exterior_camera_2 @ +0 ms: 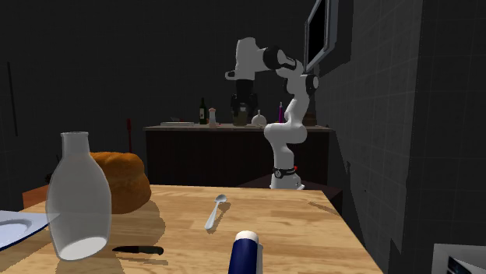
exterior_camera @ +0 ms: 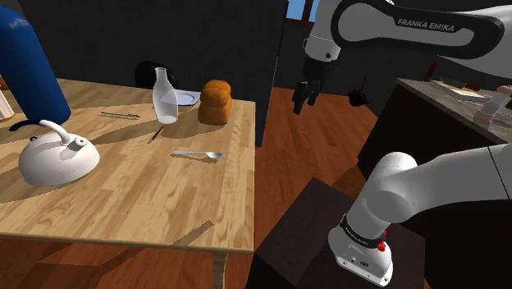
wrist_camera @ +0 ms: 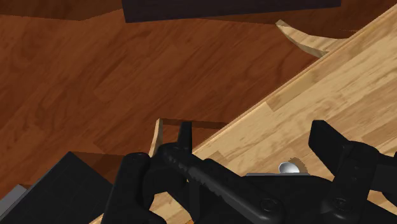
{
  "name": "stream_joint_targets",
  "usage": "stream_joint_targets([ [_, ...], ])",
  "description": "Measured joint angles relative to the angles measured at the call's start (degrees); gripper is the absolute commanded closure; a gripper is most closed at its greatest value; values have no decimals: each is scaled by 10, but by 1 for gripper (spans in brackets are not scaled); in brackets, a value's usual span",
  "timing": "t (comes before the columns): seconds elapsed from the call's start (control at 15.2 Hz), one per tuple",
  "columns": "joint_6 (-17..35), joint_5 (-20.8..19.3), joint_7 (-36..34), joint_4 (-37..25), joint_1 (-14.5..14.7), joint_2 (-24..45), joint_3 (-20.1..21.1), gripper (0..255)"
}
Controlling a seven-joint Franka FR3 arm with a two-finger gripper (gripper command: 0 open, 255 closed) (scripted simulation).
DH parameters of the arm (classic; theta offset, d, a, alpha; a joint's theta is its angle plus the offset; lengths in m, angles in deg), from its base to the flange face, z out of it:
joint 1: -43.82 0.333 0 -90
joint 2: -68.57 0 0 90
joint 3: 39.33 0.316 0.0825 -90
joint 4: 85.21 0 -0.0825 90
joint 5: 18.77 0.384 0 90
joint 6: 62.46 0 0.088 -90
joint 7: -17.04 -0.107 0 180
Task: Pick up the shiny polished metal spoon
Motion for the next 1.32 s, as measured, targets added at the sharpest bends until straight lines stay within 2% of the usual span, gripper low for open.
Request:
stream_joint_targets([
  [0.13,9,2,2,1,2,7,0,0],
  [0.4,76,12,20,9,16,57,-5,0],
  [0.99,242,48,74,-7,55,216,-10,0],
  [1.32,314,75,110,-48,77,317,-9,0],
])
